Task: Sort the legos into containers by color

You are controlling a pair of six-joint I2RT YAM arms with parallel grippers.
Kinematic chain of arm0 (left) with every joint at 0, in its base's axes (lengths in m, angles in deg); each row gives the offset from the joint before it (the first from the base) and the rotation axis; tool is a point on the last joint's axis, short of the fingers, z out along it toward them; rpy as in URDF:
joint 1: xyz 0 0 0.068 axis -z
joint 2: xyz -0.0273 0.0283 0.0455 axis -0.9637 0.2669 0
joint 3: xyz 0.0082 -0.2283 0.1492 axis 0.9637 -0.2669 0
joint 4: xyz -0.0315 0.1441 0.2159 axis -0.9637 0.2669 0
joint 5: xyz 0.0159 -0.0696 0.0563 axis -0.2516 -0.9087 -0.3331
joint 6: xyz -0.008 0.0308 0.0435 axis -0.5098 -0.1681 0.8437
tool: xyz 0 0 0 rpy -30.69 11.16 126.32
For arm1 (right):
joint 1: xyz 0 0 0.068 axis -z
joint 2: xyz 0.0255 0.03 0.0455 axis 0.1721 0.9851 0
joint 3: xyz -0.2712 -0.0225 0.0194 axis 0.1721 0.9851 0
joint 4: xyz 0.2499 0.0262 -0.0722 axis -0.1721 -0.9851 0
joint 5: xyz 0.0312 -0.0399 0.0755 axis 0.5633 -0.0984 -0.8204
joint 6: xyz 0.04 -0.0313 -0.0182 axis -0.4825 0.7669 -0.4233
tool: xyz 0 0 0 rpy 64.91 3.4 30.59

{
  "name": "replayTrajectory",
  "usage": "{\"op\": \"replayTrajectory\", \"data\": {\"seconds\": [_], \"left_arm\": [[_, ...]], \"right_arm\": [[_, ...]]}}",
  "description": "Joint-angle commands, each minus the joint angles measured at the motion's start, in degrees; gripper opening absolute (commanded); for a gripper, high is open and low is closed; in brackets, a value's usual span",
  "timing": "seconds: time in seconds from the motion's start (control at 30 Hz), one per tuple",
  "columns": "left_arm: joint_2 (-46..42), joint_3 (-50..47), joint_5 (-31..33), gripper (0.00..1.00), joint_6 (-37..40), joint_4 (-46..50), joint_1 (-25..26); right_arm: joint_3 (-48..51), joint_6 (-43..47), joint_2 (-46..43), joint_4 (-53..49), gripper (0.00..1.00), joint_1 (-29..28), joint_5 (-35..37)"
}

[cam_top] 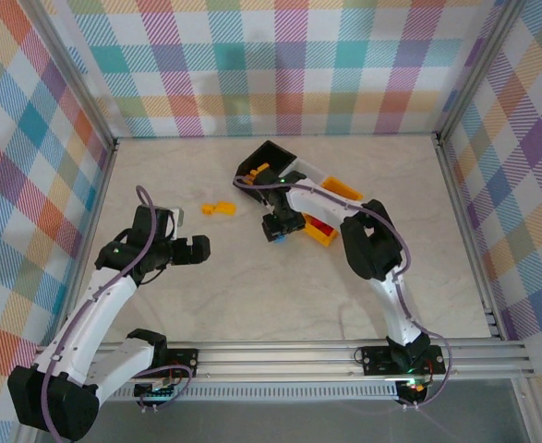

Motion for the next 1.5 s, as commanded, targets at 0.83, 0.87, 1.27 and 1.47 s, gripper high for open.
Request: {"op": "replayTrajectory", "data": {"seconds": [0.83,0.87,1.27,1.47], "left_arm": [[1.30,0.38,-0.58,1.00,-0.41,-0.12,-1.85],[2.36,0.89,-0.28,1.00,-1.31,0.11,-1.86],[20.82,12.59,-6.48,1.00,-12.72,1.28,-4.30],[30.49,18.34,-8.19,1.00,-15.78,3.16,-6.92]], "right_arm": [[-8.90,0.51,0.27,-2.33,0.27,-0.05,-1.14],[-9.21,0.38,-0.94,-2.42,0.27,0.17,-1.32],[-20.21,-4.65,0.91,-2.64,0.27,11.17,-7.37],[-27.47,-5.82,7.56,-1.71,0.40,15.31,-10.40]]}}
